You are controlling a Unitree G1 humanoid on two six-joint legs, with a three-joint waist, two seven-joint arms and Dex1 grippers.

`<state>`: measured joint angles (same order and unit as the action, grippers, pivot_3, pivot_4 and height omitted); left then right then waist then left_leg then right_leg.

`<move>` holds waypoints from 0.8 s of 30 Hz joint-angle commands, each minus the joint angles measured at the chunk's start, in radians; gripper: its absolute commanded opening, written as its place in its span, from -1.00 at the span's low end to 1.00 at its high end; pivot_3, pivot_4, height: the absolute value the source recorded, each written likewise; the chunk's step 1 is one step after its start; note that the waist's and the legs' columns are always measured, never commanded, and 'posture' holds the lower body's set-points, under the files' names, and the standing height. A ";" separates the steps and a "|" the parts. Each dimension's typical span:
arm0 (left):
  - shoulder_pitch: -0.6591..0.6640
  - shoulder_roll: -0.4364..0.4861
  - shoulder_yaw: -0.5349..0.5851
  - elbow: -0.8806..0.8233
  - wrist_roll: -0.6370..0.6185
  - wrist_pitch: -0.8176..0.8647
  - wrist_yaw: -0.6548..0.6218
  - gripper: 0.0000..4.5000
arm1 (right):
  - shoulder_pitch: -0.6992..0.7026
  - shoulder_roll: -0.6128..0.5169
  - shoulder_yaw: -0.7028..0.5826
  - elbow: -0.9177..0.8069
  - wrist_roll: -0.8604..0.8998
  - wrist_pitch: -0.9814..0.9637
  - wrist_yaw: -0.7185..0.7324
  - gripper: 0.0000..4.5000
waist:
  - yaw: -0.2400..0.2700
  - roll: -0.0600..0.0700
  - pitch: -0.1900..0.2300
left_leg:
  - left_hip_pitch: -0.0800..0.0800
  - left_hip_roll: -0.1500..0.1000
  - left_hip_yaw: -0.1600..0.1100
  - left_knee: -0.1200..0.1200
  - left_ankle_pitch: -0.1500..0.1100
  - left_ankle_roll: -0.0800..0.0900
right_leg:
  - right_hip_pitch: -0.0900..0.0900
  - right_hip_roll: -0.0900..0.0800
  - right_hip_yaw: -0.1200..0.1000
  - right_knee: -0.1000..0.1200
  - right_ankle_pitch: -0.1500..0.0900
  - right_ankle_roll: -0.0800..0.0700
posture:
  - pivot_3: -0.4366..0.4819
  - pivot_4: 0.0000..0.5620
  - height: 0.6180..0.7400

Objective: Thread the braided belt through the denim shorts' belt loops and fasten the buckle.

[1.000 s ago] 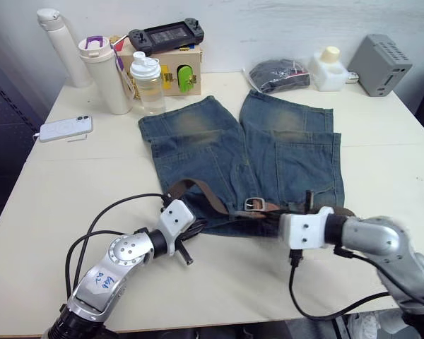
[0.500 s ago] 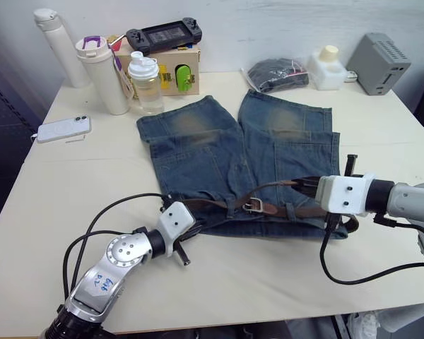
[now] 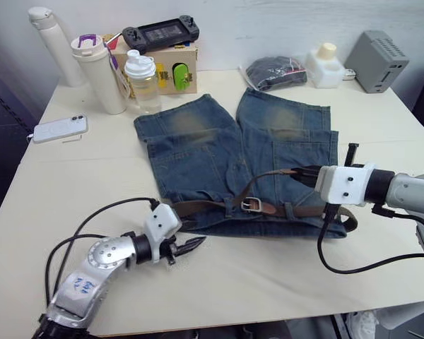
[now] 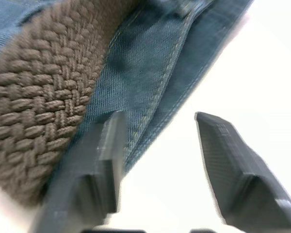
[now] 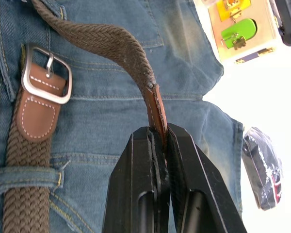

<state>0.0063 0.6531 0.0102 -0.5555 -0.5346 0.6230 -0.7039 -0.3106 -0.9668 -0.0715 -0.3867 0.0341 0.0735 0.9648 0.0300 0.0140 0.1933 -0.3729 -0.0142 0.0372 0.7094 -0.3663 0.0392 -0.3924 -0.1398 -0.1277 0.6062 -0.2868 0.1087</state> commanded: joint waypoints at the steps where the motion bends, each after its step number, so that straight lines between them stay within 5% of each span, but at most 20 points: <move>1: 0.003 0.056 0.172 -0.035 -0.207 0.076 -0.092 0.41 | -0.008 0.009 0.004 -0.038 0.017 0.046 -0.010 -1.00 | -0.003 0.000 0.000 | 0.000 0.000 0.000 0.000 0.000 0.000 | 0.000 0.000 0.000 0.000 0.000 0.000 | -0.05 -0.47 0.19; 7: -0.147 0.113 0.248 0.227 -0.192 0.080 -0.114 0.41 | 0.006 -0.031 0.015 -0.085 0.110 0.228 0.074 -1.00 | 0.000 0.002 0.001 | 0.000 0.000 0.000 0.000 0.001 0.001 | 0.001 0.001 -0.001 0.000 0.000 0.000 | -0.05 -0.47 0.19; 18: -0.340 0.055 0.062 0.394 -0.008 -0.074 -0.158 0.41 | -0.097 -0.211 -0.017 -0.064 0.593 0.911 0.331 -1.00 | -0.004 0.001 0.002 | -0.002 0.000 -0.001 -0.001 0.001 0.001 | 0.000 0.002 -0.002 0.002 0.000 0.000 | -0.05 -0.47 0.19; 24: -0.371 0.021 -0.003 0.408 0.053 -0.128 -0.180 0.41 | -0.242 -0.124 -0.027 0.127 0.803 1.184 0.315 -1.00 | -0.009 0.001 0.002 | -0.001 0.000 0.000 -0.001 0.001 0.001 | -0.001 0.000 -0.001 0.000 0.000 0.000 | -0.05 -0.47 0.19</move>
<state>-0.3532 0.6727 0.0110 -0.1413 -0.4984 0.5203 -0.8698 -0.5130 -1.1144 -0.0550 -0.3011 0.7611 1.1765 1.2900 0.0215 0.0152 0.1953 -0.3742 -0.0145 0.0369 0.7080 -0.3657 0.0399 -0.3932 -0.1396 -0.1291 0.6062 -0.2865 0.1090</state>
